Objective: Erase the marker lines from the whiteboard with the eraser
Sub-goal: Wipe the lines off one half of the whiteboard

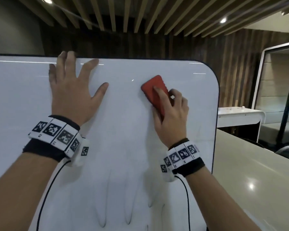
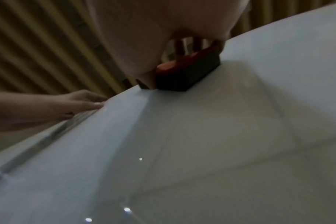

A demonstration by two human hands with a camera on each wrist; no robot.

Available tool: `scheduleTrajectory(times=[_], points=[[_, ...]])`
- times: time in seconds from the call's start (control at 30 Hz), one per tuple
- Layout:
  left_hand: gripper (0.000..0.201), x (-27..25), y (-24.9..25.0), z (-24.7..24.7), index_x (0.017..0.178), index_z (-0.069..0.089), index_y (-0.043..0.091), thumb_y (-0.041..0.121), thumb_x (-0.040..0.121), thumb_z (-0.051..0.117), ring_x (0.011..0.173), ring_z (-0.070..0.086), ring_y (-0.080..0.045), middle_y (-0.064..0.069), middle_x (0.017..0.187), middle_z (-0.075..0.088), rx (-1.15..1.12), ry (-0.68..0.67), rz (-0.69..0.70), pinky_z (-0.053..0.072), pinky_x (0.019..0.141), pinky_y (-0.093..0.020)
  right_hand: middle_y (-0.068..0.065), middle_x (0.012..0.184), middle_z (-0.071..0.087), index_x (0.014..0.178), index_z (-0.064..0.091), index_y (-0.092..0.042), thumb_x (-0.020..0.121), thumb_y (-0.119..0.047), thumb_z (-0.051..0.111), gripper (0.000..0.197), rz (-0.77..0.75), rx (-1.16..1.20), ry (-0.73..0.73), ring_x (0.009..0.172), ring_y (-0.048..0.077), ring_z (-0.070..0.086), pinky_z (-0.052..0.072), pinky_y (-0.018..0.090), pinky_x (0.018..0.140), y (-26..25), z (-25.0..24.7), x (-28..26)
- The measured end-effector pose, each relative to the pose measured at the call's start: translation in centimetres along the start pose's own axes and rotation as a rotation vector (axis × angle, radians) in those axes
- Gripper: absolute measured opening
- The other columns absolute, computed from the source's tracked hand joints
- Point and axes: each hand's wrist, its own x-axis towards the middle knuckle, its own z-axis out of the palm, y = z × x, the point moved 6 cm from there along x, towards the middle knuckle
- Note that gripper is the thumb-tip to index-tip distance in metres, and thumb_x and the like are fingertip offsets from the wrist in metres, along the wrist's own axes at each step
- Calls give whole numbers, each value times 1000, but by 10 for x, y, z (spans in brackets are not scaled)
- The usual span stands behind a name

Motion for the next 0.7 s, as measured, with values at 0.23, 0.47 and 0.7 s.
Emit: scheduleTrajectory(times=[0.23, 0.47, 0.7], points=[[62, 0, 1, -2, 151, 39, 29, 61, 99, 47, 153, 19, -40, -20, 162, 26, 15, -32, -7, 17, 123, -60, 28, 133, 46, 151, 46, -20, 92, -29, 58, 61, 645, -16, 254, 115, 47, 48, 38, 48, 101, 135, -53, -46], [61, -4, -1, 2, 152, 37, 30, 60, 100, 45, 156, 14, -37, -18, 164, 24, -9, -3, -29, 11, 126, -59, 23, 132, 50, 144, 53, -19, 93, -24, 63, 51, -55, -36, -58, 111, 41, 50, 38, 48, 97, -9, 7, -43], [66, -39, 21, 8, 157, 28, 32, 55, 99, 48, 157, 3, -40, -13, 170, 5, -76, -92, -75, 10, 126, -60, 28, 130, 46, 150, 45, -17, 92, -28, 61, 61, 634, 0, 139, 114, 46, 46, 40, 55, 105, 111, -37, -136]])
